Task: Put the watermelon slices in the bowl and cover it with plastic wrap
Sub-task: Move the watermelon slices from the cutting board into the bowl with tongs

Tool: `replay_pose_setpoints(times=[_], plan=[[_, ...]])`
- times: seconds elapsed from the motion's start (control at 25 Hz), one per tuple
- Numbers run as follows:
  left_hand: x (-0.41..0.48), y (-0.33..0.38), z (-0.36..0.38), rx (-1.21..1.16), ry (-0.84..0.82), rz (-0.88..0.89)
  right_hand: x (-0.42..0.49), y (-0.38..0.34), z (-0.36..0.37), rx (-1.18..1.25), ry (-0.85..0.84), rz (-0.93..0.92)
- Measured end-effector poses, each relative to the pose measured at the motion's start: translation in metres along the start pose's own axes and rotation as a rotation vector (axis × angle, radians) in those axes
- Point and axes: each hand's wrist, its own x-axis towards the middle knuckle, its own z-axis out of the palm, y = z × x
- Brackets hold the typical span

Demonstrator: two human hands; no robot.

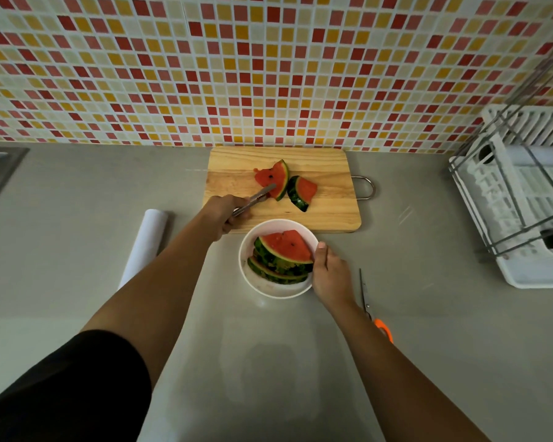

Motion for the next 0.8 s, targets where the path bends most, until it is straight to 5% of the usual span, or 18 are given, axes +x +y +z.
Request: replay_pose_setpoints(times=[0.56,0.8], plan=[[0.011,0.006,0.000,0.040,0.117,0.035,-0.001,-0.001,-0.002,0.006,-0.028,0.003],[-0.023,0.026,-0.054,0.265,-0.192,0.235,-0.001,-0.001,-0.002,0.022,-0.036,0.016]])
